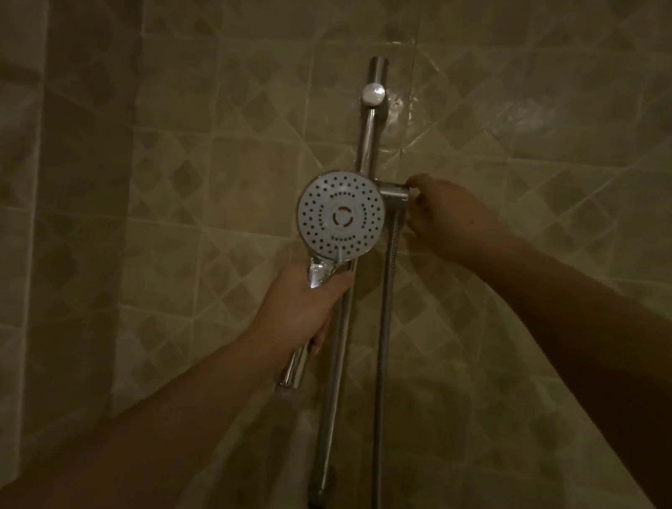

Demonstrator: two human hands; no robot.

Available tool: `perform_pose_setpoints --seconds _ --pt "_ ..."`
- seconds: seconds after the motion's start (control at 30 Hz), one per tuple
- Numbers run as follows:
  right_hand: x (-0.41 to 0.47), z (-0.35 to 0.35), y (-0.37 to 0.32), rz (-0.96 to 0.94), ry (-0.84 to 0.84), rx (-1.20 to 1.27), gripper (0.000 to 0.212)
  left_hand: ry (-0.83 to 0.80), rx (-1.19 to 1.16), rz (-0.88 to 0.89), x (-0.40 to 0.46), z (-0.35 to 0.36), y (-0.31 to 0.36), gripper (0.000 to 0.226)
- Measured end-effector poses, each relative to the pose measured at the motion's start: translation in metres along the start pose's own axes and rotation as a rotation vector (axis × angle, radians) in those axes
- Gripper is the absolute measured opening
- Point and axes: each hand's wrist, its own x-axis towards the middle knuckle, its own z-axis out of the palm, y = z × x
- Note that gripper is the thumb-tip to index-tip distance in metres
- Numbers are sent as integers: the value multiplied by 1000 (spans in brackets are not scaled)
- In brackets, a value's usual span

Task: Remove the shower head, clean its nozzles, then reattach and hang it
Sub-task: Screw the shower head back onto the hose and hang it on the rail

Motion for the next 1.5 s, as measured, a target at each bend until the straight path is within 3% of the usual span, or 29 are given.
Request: perform_pose_setpoints --seconds 0.37,0.67,0.9,1.23,1.43,1.5 --pt "15 7 26 -340 13 -2 32 23 35 -14 20 18 -13 36" --pt "28 -4 37 -469 67 -194 33 26 -3 -98 12 18 -21 31" --pt "46 -15 31 -231 9 99 33 18 -42 -150 9 16 -18 33" --pt "43 -17 27 -184 -36 395 33 -24 -24 -164 10 14 -22 32" --pt "53 -24 22 122 117 814 30 -39 -21 -179 11 14 -23 26" --pt "55 -18 16 216 142 817 29 -36 -21 -182 12 16 -24 27"
